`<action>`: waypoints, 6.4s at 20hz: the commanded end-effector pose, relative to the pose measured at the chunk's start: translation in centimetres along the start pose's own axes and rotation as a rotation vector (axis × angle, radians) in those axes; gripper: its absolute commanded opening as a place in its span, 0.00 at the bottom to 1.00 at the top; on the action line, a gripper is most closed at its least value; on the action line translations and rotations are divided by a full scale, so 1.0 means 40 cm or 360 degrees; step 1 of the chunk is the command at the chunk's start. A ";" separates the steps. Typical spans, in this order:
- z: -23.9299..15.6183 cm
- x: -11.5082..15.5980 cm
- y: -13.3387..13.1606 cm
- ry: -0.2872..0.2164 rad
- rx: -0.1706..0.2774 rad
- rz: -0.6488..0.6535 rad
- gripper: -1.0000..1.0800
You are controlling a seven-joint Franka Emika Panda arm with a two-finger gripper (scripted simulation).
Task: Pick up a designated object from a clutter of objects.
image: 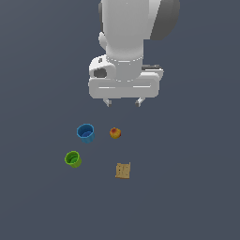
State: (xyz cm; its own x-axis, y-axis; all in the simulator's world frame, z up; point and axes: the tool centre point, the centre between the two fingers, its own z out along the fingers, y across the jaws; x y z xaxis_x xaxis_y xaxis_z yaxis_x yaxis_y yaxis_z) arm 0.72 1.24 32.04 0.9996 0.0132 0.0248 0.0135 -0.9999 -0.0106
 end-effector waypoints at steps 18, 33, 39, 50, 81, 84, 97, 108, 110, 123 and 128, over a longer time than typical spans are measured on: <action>0.129 0.100 0.143 -0.0008 0.0005 -0.0436 0.96; 0.283 0.168 0.307 -0.0017 0.0006 -0.0884 0.96; 0.350 0.184 0.376 -0.0023 0.0005 -0.1064 0.96; 0.477 0.196 0.501 -0.0034 0.0004 -0.1389 0.96; 0.685 0.184 0.586 -0.0045 0.0005 -0.1610 0.96; 0.694 0.186 0.586 -0.0045 0.0005 -0.1611 0.96; 0.693 0.187 0.587 -0.0045 0.0005 -0.1611 0.00; 0.636 0.160 0.567 -0.0045 0.0005 -0.1611 0.00; 0.613 0.149 0.559 -0.0045 0.0005 -0.1611 0.00; 0.377 0.041 0.481 -0.0045 0.0005 -0.1611 0.00; 0.272 -0.006 0.447 -0.0045 0.0005 -0.1611 0.00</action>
State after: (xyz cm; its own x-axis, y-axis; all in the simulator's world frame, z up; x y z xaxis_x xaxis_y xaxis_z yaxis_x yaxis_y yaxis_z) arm 1.60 -16.92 19.60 0.5183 0.8552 -0.0002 0.8552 -0.5183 -0.0015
